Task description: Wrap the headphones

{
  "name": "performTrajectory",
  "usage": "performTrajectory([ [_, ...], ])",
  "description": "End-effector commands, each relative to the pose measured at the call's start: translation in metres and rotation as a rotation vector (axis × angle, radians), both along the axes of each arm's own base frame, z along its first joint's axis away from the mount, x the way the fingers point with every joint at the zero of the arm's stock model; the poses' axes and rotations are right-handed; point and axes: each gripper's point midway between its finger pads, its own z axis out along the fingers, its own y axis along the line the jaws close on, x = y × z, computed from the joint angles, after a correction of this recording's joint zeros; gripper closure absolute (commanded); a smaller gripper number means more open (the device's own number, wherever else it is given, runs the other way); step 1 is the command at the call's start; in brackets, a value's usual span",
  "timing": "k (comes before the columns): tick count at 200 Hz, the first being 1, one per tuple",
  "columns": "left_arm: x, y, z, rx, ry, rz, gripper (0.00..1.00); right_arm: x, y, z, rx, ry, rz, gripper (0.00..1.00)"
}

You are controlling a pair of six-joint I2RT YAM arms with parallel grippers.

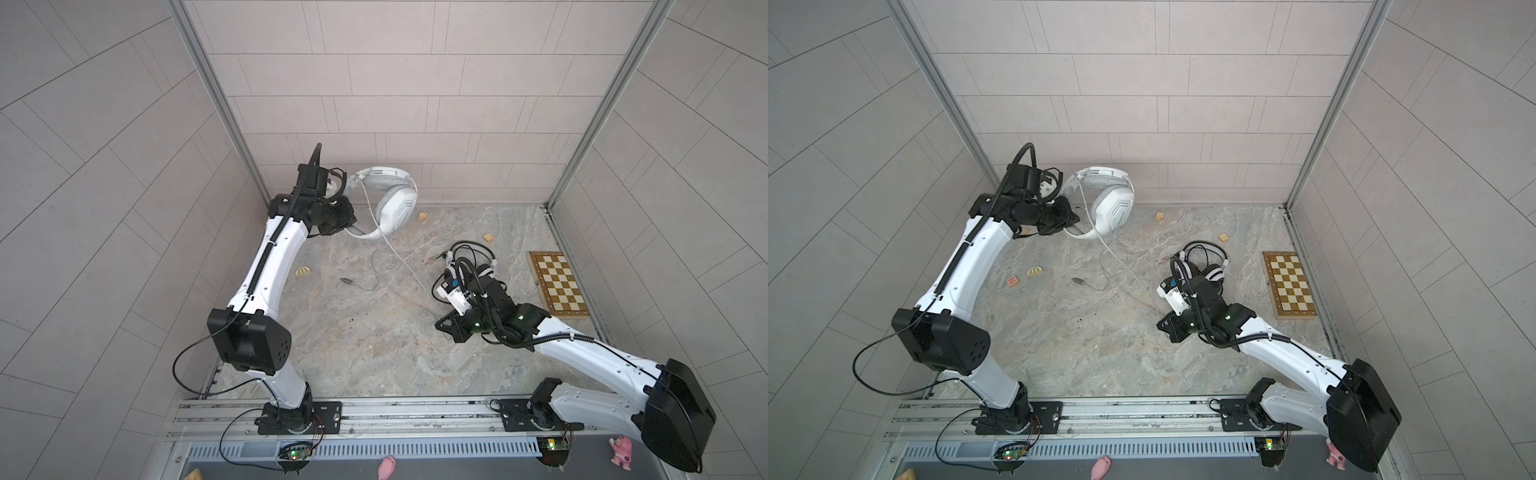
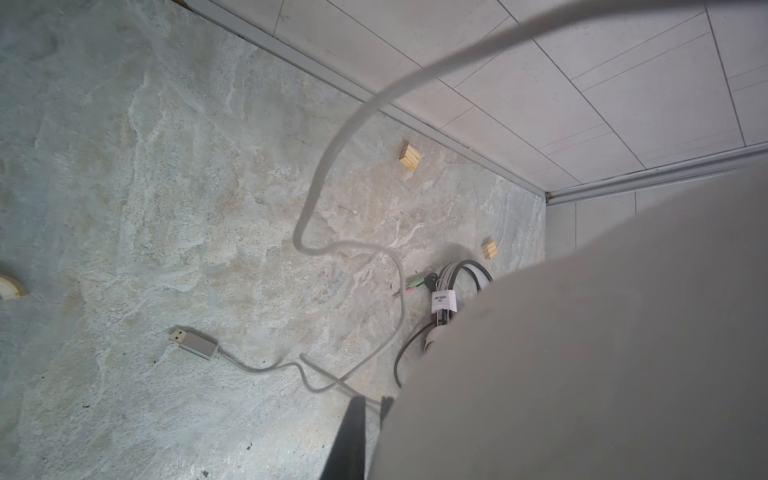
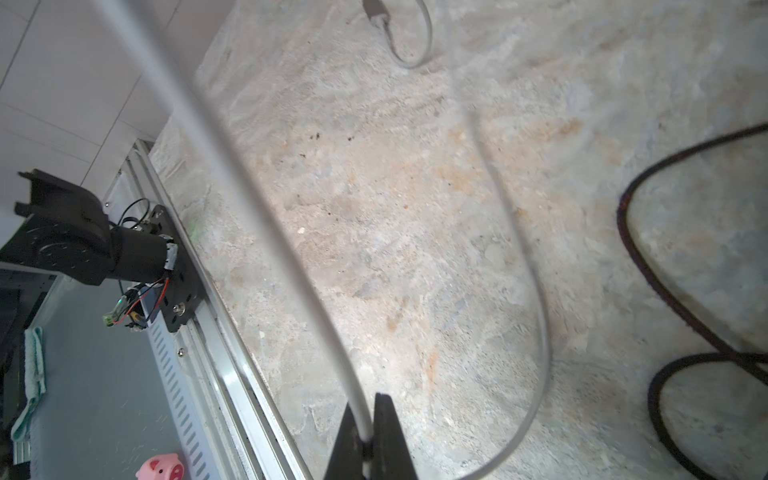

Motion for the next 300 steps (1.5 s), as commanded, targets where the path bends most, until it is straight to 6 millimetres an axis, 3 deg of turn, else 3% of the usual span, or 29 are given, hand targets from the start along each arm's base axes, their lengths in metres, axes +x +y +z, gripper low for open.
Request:
performTrajectory([
  [1,0.002,-0.004,0.021,-0.048,-0.035,-0.036,1.0,0.012,-0.009,-0.003,0.009,0.0,-0.084,0.98],
  [19,0.003,-0.001,0.026,-0.045,-0.039,-0.036,1.0,0.021,-0.02,-0.002,0.006,-0.008,-0.141,0.98],
  [25,0.003,-0.001,0.027,-0.045,-0.038,-0.039,1.0,0.018,-0.027,-0.014,-0.014,0.009,-0.164,0.98],
  [69,0.006,0.003,0.028,-0.046,0.006,-0.066,1.0,0.037,-0.074,-0.027,-0.03,0.034,-0.386,0.98],
  [112,0.014,0.02,0.031,-0.053,0.013,-0.03,1.0,0.042,-0.116,-0.037,-0.015,0.059,-0.574,0.98],
  [168,0.013,0.027,0.017,-0.033,0.067,-0.039,1.0,0.045,-0.165,-0.02,0.031,0.008,-0.762,0.98],
  [183,0.012,0.025,0.013,-0.034,0.081,-0.043,1.0,0.048,-0.164,-0.012,0.049,0.0,-0.744,0.96],
  [210,0.006,0.018,0.004,-0.011,0.099,-0.066,1.0,0.052,-0.137,0.001,0.14,0.015,-0.622,0.94],
  [257,-0.003,0.007,-0.009,0.036,0.136,-0.116,1.0,0.054,-0.132,0.012,0.1,-0.017,-0.567,0.86],
  [300,-0.011,-0.01,-0.01,0.085,0.143,-0.176,1.0,0.056,-0.119,0.042,0.14,-0.079,-0.491,0.57],
])
